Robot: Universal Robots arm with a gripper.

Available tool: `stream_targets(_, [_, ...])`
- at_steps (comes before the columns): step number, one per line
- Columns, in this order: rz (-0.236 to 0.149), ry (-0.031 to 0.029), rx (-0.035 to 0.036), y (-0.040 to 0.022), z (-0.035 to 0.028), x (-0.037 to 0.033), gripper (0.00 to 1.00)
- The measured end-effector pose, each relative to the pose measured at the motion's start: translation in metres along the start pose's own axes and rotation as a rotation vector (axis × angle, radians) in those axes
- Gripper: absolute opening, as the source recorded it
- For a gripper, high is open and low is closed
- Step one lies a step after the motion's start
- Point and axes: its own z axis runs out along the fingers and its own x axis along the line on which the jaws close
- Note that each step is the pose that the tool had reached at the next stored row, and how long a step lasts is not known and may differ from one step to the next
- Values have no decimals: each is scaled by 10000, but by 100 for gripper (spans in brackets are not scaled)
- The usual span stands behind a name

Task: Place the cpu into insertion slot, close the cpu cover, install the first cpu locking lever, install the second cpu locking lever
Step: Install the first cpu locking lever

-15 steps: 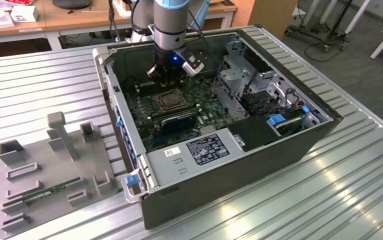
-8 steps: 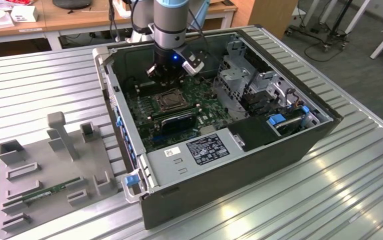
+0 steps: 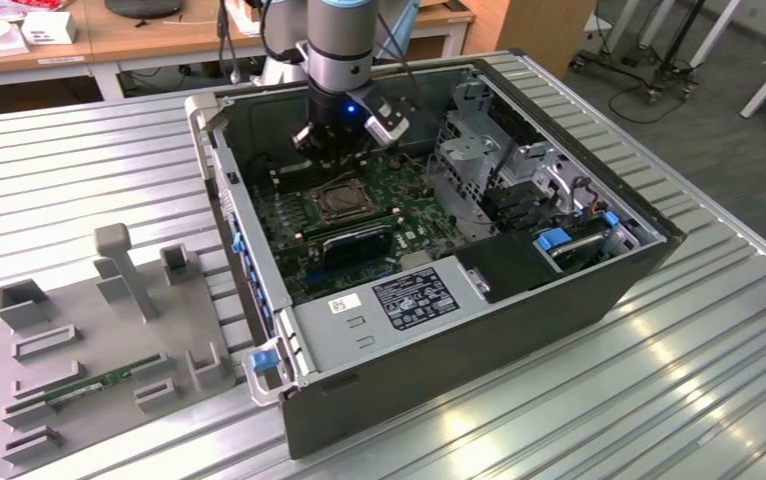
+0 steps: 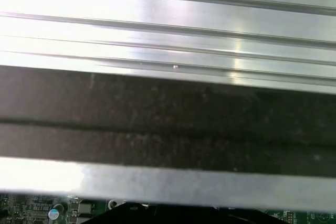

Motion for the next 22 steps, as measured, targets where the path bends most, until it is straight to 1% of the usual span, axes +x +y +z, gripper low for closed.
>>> stream_targets(2, [0, -2, -1, 2, -11, -1, 11])
stream_targets(7, [0, -2, 0, 2, -12, 3, 11])
stream_targets(12, [-2, -22, 2, 8, -16, 92, 11])
stream_targets(13, [-2, -23, 3, 8, -19, 95, 11])
stream_targets(19, [-5, -38, 4, 19, -104, 93, 11])
stream_targets(22, [-5, -56, -3, 21, -112, 102, 11])
